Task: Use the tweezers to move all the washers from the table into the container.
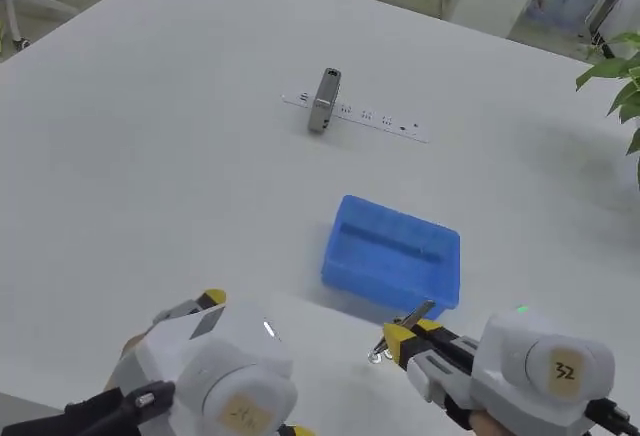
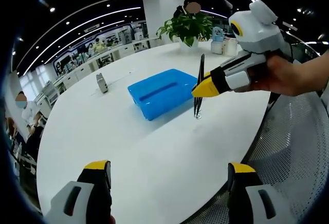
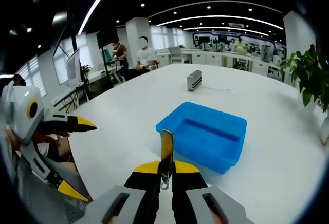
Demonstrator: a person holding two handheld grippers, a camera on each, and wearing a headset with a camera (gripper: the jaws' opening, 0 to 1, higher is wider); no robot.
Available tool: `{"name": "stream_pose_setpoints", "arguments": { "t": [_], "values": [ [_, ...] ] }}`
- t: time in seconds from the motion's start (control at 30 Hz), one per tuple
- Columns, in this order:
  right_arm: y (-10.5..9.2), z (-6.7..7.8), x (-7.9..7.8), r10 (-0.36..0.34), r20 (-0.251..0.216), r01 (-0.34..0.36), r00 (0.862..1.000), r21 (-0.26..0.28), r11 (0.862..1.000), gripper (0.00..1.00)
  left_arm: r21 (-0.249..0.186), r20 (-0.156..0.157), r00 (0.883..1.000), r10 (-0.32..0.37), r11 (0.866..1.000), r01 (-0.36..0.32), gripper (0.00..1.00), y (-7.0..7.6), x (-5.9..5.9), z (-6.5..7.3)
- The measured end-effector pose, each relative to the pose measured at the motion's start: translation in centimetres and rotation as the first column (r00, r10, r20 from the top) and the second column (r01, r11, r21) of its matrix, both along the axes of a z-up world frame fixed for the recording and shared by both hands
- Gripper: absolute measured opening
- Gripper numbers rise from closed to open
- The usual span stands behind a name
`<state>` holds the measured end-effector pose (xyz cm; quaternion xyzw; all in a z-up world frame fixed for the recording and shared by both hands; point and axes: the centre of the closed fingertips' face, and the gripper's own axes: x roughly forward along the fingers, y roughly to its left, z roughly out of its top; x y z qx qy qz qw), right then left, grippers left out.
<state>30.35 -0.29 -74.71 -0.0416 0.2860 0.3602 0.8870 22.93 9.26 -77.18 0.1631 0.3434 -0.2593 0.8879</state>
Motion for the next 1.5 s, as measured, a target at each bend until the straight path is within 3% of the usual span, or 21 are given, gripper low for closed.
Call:
{"name": "stream_pose_setpoints", "arguments": {
  "t": [0.27,0.43,0.53,0.63,0.83,0.97,1.27,1.3,1.37,1.5],
  "values": [
    [0.4,3.9,3.4,-0.010,0.089,0.007,0.996,0.038,0.999,0.03,-0.006,-0.006,1.000,-0.002,1.000,0.002,0.96,-0.1,-0.1,0.0],
    [0.5,5.1,6.3,-0.048,0.120,0.039,0.992,0.071,0.997,0.04,-0.005,-0.008,1.000,-0.002,1.000,0.002,0.96,-0.1,-0.1,-0.1],
    [0.7,4.5,7.8,-0.058,0.121,0.050,0.991,0.065,0.997,0.04,-0.008,-0.009,1.000,0.004,1.000,-0.004,0.96,0.0,0.0,-0.1],
    [1.2,2.9,8.7,-0.051,0.103,0.047,0.993,0.037,0.998,0.04,-0.009,-0.004,1.000,0.010,1.000,-0.010,0.96,0.1,0.1,0.0],
    [1.7,-0.4,9.1,-0.032,0.060,0.033,0.998,-0.016,0.999,0.04,-0.023,0.009,1.000,0.017,1.000,-0.016,0.96,0.1,0.2,0.3],
    [1.7,-1.7,8.9,-0.037,0.028,0.038,0.999,-0.027,0.999,0.04,-0.035,0.013,1.000,0.026,0.999,-0.025,0.96,0.1,0.3,0.5],
    [1.6,-2.4,9.0,-0.050,0.011,0.051,0.999,-0.028,0.998,0.04,-0.053,0.030,0.999,0.033,0.998,-0.031,0.96,0.1,0.5,0.9],
    [1.6,-2.4,9.1,-0.050,0.010,0.050,0.999,-0.029,0.998,0.04,-0.064,0.037,0.999,0.036,0.997,-0.033,0.96,0.1,0.5,1.1],
    [1.6,-2.7,8.9,-0.048,0.007,0.048,0.999,-0.036,0.998,0.04,-0.129,0.046,0.998,0.041,0.991,-0.035,0.97,-0.5,0.6,1.7],
    [1.5,-2.7,8.8,-0.050,0.005,0.050,0.999,-0.033,0.998,0.04,-0.155,0.060,0.996,0.068,0.986,-0.058,0.99,-0.3,1.0,2.2]
  ]
}}
